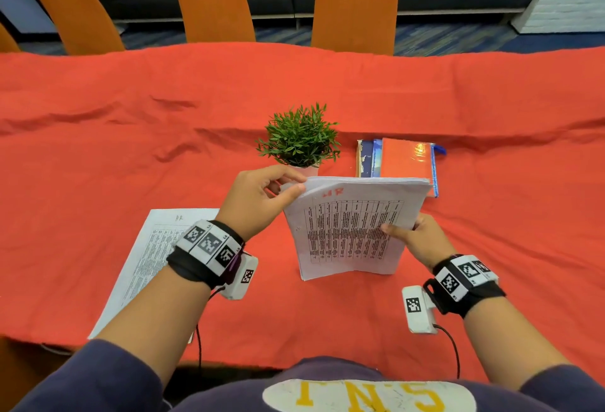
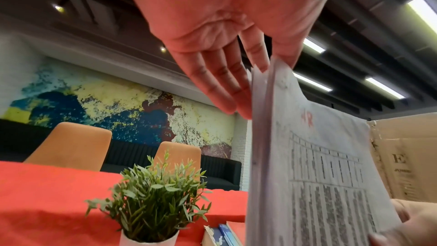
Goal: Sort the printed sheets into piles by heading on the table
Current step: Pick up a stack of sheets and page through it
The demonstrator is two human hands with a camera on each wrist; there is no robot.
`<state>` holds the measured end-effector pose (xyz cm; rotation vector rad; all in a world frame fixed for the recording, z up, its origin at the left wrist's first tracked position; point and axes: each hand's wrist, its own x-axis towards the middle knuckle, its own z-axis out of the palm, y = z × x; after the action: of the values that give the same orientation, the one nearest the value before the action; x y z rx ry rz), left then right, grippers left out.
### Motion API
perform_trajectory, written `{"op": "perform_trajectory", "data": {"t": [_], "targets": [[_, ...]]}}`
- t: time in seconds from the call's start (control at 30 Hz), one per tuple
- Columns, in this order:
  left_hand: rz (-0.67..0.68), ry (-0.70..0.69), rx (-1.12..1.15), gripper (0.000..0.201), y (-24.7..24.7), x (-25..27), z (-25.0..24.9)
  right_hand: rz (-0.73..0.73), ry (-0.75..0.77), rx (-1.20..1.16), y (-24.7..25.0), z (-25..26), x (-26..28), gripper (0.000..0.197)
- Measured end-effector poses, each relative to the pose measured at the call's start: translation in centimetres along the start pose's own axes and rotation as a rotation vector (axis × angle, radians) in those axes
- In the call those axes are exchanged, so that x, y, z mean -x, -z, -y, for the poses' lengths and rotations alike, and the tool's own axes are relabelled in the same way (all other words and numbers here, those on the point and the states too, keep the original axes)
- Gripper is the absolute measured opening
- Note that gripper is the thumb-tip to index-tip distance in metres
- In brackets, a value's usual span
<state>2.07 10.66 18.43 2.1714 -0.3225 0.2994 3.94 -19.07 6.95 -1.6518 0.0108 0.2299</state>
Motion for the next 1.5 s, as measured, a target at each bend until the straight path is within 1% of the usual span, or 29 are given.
{"op": "perform_trajectory", "data": {"t": [0.03, 0.17, 0.3, 0.4, 0.47, 0.5, 0.6, 0.67, 0.73, 0.8, 0.87, 0.93, 1.0, 1.1, 1.2, 1.27, 1.33, 1.37, 1.4, 1.43, 1.5], "targets": [[0.026, 0.001, -0.008, 0.007, 0.3, -0.2, 0.0, 0.001, -0.001, -0.002, 0.0, 0.0, 0.0, 0.028], [0.116, -0.027, -0.064, 0.016, 1.2, -0.7, -0.1, 0.001, -0.001, -0.002, -0.1, 0.2, 0.1, 0.027], [0.169, -0.062, -0.166, 0.017, 1.8, -1.2, -0.4, -0.009, -0.008, 0.010, -0.1, 0.3, 0.1, 0.024], [0.222, -0.132, -0.318, 0.031, 2.0, -1.6, -0.5, -0.005, -0.014, 0.018, 0.0, 0.3, 0.0, 0.023], [0.231, -0.159, -0.409, 0.039, 2.1, -1.8, -0.5, -0.005, -0.019, 0.016, 0.0, 0.4, 0.0, 0.023], [0.225, -0.179, -0.462, 0.040, 2.1, -1.8, -0.7, -0.008, -0.023, 0.013, -0.1, 0.3, 0.0, 0.022], [0.200, -0.275, -0.618, 0.034, 1.8, -1.5, -1.0, -0.011, -0.028, 0.020, 0.0, 0.4, 0.0, 0.021], [0.188, -0.323, -0.674, 0.030, 1.4, -1.4, -1.0, -0.013, -0.030, 0.028, 0.0, 0.3, 0.0, 0.020], [0.185, -0.317, -0.677, 0.025, 1.1, -1.6, -1.0, -0.011, -0.029, 0.026, 0.1, 0.4, 0.0, 0.020], [0.201, -0.261, -0.609, 0.022, 1.1, -1.9, -0.8, -0.014, -0.032, 0.012, 0.0, 0.4, 0.0, 0.021], [0.221, -0.202, -0.468, 0.020, 1.4, -2.2, -0.2, -0.019, -0.038, 0.005, 0.0, 0.5, 0.0, 0.021], [0.222, -0.139, -0.344, 0.024, 1.9, -2.4, 0.4, -0.018, -0.043, 0.006, -0.1, 0.7, -0.1, 0.020], [0.199, -0.090, -0.270, 0.029, 2.3, -2.4, 1.0, -0.013, -0.048, 0.003, -0.2, 0.7, -0.2, 0.020], [0.154, -0.029, -0.094, 0.043, 2.2, -1.8, 1.5, -0.016, -0.045, 0.012, -0.4, 1.0, -0.3, 0.019], [0.174, 0.141, 0.159, 0.064, 1.4, -0.5, 2.7, -0.024, -0.026, 0.032, -0.5, 1.3, -0.5, 0.018], [0.237, 0.260, 0.198, 0.068, 0.3, 0.8, 3.8, -0.026, -0.028, 0.035, -0.4, 1.3, -0.6, 0.018], [0.275, 0.320, 0.215, 0.065, -1.1, 2.1, 4.8, -0.024, -0.040, 0.026, -0.4, 1.3, -0.6, 0.018], [0.263, 0.328, 0.250, 0.062, -1.8, 2.4, 5.1, -0.024, -0.045, 0.022, -0.4, 1.3, -0.7, 0.019], [0.219, 0.334, 0.298, 0.056, -2.6, 2.5, 5.2, -0.027, -0.049, 0.018, -0.4, 1.4, -0.7, 0.019], [0.145, 0.338, 0.355, 0.048, -3.5, 2.5, 5.0, -0.032, -0.051, 0.014, -0.5, 1.5, -0.7, 0.019], [-0.043, 0.348, 0.446, 0.028, -4.9, 2.1, 3.9, -0.049, -0.045, -0.003, -0.7, 1.7, -0.7, 0.021]]}}
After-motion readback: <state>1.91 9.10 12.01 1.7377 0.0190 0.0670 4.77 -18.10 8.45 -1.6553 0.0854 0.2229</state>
